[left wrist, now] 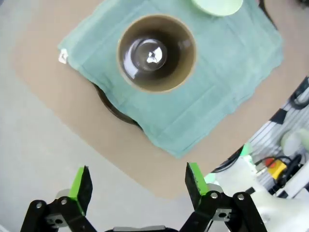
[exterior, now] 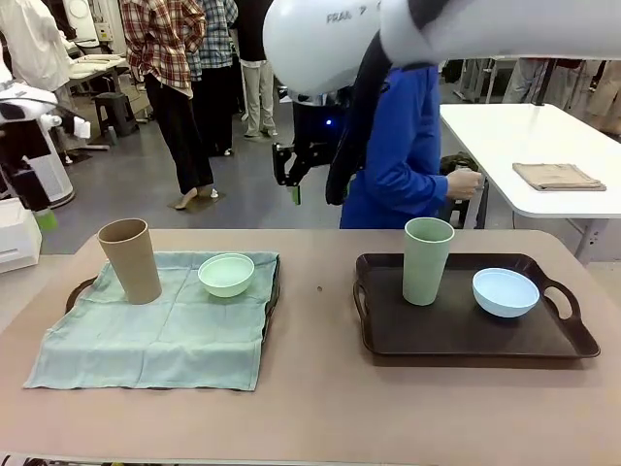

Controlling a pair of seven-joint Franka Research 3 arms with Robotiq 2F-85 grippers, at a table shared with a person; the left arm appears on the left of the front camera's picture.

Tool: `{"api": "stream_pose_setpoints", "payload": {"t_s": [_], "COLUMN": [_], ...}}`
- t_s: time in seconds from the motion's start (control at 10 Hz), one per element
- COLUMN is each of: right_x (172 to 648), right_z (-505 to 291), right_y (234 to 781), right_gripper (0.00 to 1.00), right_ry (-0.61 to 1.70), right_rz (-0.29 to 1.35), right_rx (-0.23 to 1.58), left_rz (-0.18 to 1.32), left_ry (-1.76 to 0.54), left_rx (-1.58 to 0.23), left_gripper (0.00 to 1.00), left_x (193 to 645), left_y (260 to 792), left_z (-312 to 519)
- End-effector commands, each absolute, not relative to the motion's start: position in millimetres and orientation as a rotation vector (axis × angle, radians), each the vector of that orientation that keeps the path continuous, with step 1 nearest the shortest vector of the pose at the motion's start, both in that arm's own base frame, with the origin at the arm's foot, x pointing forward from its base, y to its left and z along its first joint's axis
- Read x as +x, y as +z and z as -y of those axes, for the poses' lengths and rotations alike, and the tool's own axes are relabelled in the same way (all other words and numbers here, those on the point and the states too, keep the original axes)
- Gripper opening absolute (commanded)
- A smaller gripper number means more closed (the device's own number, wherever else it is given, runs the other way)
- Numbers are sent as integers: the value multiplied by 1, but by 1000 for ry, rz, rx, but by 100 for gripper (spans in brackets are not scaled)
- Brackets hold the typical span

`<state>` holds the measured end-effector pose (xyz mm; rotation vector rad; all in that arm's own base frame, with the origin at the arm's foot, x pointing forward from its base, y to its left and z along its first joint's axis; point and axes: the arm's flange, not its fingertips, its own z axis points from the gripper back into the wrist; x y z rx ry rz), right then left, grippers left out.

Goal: Set up a tray with a mat and arrange the tableware.
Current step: Place the Picnic Bowl and Reusable plastic cup back onto the Handle tray in front of the human's position.

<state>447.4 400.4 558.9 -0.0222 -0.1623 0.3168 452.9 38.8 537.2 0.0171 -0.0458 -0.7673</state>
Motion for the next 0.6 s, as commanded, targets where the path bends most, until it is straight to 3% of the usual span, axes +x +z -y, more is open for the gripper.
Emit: {"api": "stream_pose_setpoints", "payload": {"t_s": [0.0,0.1,0.4,0.5], "right_x": [427,421,428,442], "right_z": [-381,-377,-375,-374], "right_y": [561,567,572,568], "right_gripper": [89,89,89,89], "right_ry": [203,137,32,27], "right_rz": [145,68,39,42], "right_rx": [-84,-95,-35,-41], "left_rz": [58,117,328,309], "left_ry": [-756,-718,-417,-422], "left_rx": [45,45,-18,-43], "left_gripper": [100,100,100,100], "left_x": [452,449,463,464], "left_y": [563,584,614,614], "left_z": [-13,-2,-3,-7]}}
